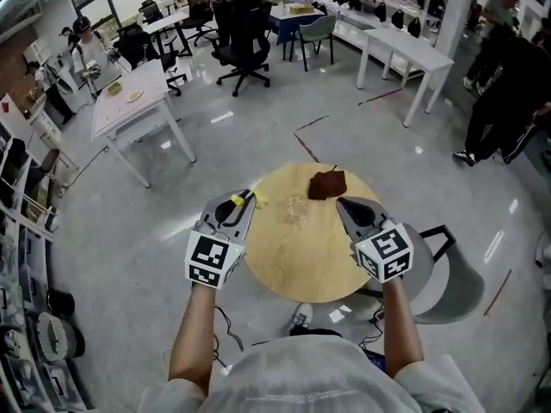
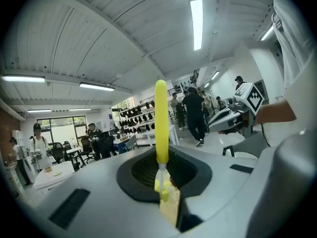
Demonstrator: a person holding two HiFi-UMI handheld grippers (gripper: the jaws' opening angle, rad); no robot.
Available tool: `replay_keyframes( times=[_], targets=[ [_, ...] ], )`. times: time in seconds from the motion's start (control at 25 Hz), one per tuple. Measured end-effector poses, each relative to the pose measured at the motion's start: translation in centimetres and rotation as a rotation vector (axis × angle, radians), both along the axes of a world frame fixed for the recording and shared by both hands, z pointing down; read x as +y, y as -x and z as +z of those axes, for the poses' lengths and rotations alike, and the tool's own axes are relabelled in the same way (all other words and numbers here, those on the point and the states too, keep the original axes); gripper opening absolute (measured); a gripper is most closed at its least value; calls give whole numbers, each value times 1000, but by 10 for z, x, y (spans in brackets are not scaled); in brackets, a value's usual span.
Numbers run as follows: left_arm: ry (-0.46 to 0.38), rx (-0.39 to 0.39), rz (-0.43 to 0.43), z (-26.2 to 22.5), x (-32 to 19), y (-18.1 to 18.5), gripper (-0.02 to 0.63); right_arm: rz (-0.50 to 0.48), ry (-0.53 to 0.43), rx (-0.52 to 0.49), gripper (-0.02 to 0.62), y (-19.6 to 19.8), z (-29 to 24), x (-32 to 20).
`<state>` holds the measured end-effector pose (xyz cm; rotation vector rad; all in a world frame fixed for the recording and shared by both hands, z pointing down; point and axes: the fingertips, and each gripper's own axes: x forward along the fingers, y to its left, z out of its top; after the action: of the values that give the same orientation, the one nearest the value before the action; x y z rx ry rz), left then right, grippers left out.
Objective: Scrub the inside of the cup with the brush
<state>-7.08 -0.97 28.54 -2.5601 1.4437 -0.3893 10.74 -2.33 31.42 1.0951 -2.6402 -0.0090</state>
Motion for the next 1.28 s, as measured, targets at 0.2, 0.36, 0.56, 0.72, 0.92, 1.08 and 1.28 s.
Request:
replay_keyframes(
  times=[0.2,0.36,0.56,0.72,0.92,1.08,1.28],
  targets=[
    [26,-9,16,12,-49,-17,46,22,40,-32,28,-13,23,-50],
    [50,-24,55,24,-75,-27,46,20,103,-16,28,-11,51,-69],
    [86,-4,131,42,-106,-36,46,61,172,-13,28,-5,86,-86],
    [114,17,221,59,-131,-42,46,100,208,-11,28,7,109,-94],
    [159,13,369,89,-155,-56,46,183,268,42,29,17,154,-102],
    [221,24,471,114,-165,-62,46,255,362,-11,32,25,188,-104],
    [303,46,577,137,-172,-66,46,308,434,5,85,41,217,-103]
  ],
)
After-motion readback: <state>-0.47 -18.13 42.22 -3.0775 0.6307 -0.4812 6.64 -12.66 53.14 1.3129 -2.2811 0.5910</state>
